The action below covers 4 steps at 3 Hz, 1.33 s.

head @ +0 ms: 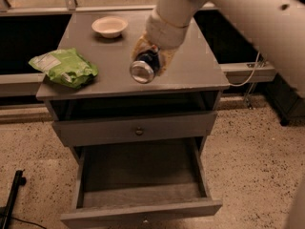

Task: Place pepsi can into middle drawer

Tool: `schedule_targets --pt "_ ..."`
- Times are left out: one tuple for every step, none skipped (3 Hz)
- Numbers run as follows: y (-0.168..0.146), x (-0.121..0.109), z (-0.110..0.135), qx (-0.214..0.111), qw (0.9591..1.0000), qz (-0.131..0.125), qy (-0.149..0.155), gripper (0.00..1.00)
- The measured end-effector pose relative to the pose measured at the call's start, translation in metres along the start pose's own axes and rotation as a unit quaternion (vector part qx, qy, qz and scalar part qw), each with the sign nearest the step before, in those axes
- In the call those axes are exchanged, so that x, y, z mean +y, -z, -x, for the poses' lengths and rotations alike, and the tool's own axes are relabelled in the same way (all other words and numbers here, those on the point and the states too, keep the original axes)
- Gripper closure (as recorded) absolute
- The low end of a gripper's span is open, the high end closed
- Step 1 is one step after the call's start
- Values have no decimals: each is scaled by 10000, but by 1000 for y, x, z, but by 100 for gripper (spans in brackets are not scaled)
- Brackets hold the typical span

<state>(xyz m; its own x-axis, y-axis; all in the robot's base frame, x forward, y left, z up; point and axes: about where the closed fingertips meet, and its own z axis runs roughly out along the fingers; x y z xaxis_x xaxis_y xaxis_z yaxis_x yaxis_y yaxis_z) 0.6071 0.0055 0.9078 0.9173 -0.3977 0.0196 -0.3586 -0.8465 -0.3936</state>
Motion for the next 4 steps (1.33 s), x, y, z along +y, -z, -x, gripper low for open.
schedule_targets --pt "48 75 -33 841 9851 -428 -1435 100" --pt "40 118 -41 1005 9711 -463 -2116 100" --pt "39 117 -41 997 9713 -463 -2111 100" --pt "20 132 -51 817 9631 -216 -2555 100"
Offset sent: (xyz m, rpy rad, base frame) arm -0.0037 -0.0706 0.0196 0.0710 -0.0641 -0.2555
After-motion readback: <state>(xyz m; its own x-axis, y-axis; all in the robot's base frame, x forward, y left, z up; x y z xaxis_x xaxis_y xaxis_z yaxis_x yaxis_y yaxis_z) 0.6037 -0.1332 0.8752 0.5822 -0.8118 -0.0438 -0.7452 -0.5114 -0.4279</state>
